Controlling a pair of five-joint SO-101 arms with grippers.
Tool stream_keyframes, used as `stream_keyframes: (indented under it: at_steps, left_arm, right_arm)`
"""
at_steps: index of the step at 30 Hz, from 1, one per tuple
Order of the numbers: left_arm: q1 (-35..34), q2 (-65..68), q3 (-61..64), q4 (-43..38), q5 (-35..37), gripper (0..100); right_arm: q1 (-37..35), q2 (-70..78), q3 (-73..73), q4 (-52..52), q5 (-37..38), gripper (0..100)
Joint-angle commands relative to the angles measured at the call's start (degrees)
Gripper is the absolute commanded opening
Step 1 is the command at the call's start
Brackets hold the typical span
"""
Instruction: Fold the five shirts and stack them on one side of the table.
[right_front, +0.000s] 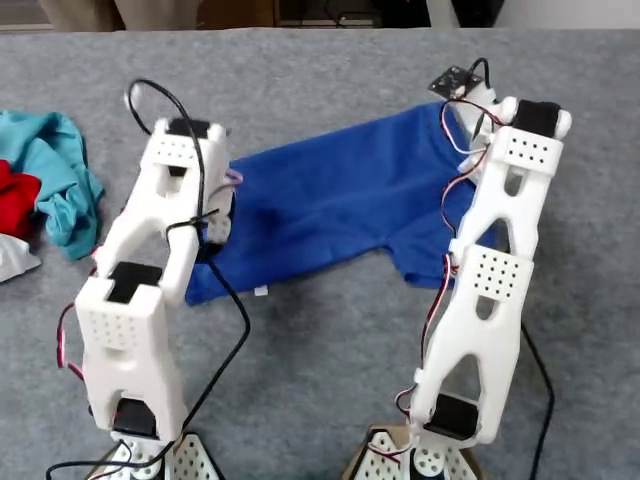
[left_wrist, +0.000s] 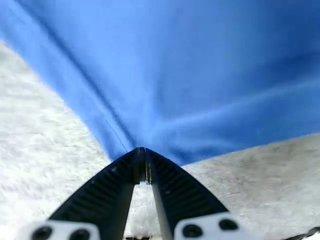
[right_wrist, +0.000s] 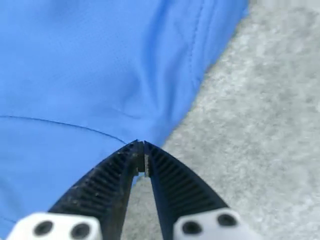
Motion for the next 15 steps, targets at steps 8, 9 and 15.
stream_keyframes:
  at_steps: [8,9,15]
  left_arm:
    - [-2.5,0.4,-8.1,-14.3,-0.3,2]
    - [-2.7,2.1,-7.9,-15.8,-0.3,2]
    - [-5.1,11.2,-8.4,-15.4,-0.4,2]
  right_arm:
    - [-5.1,1.1,-0.7,-6.6,-5.8,0.5]
    - [-5.4,1.7,-0.1,-7.6,-5.8,0.5]
    - [-3.6,5.2,0.0,-8.2,-5.8,0.5]
